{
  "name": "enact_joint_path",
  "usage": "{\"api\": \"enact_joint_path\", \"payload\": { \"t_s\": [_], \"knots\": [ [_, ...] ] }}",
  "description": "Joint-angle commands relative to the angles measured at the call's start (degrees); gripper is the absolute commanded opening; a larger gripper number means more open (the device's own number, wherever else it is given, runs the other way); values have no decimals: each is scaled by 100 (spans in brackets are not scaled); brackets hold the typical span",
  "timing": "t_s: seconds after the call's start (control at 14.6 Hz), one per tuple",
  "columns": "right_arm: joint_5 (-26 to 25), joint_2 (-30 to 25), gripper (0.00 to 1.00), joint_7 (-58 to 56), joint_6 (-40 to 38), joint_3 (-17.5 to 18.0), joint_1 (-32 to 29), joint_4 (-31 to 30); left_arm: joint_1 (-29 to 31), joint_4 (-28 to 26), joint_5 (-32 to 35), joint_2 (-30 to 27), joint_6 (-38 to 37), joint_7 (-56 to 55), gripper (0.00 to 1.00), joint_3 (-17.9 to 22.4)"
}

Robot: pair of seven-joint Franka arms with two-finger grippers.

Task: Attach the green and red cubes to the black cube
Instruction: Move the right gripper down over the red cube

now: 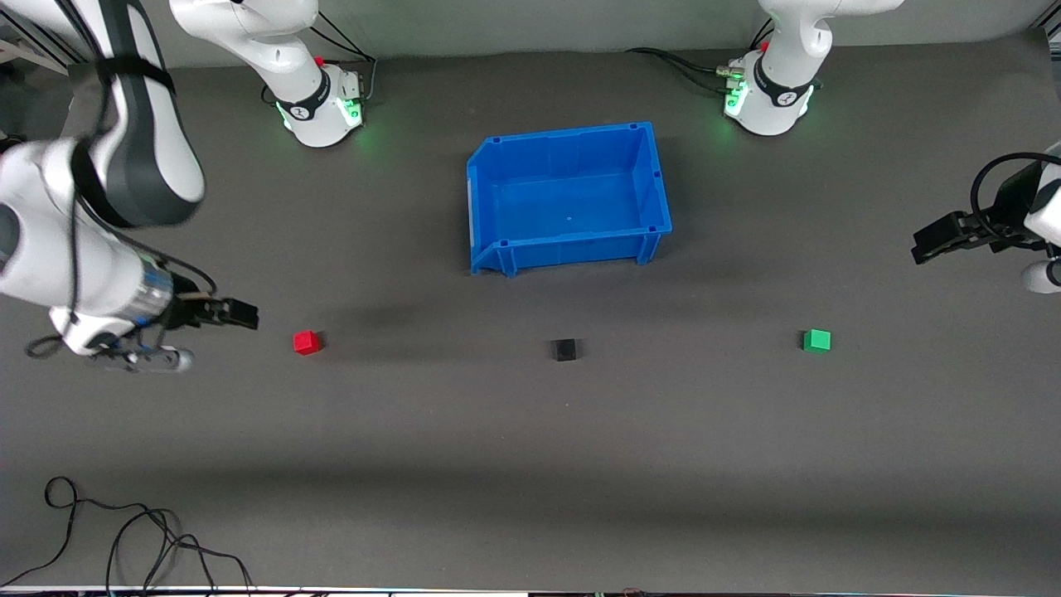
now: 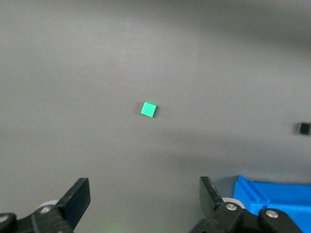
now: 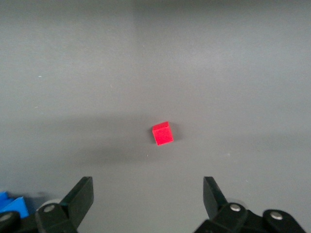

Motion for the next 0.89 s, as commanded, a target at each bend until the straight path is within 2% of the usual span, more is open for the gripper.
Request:
{"api": "enact_joint_path", "payload": {
  "t_s": [0.0, 0.27, 0.55, 0.68, 0.82],
  "knots": [
    [-101, 469, 100, -73, 377, -17, 43, 32, 84, 95, -308, 123, -145, -1066, 100, 28],
    [-128, 848, 100, -310, 1518, -17, 96, -573, 392, 77, -793, 264, -110, -3141, 100, 28],
    [-163, 1164, 100, -355, 2496, -17, 113, -1040, 611, -116, -986, 352, 47, -4486, 100, 28],
    [-172, 1314, 100, -355, 2925, -17, 140, -1250, 813, -457, -1294, 334, 371, -5172, 100, 28],
    [-172, 1428, 100, -355, 3436, -17, 131, -1523, 1024, -922, -1566, 299, 741, -5298, 100, 28]
  ]
}}
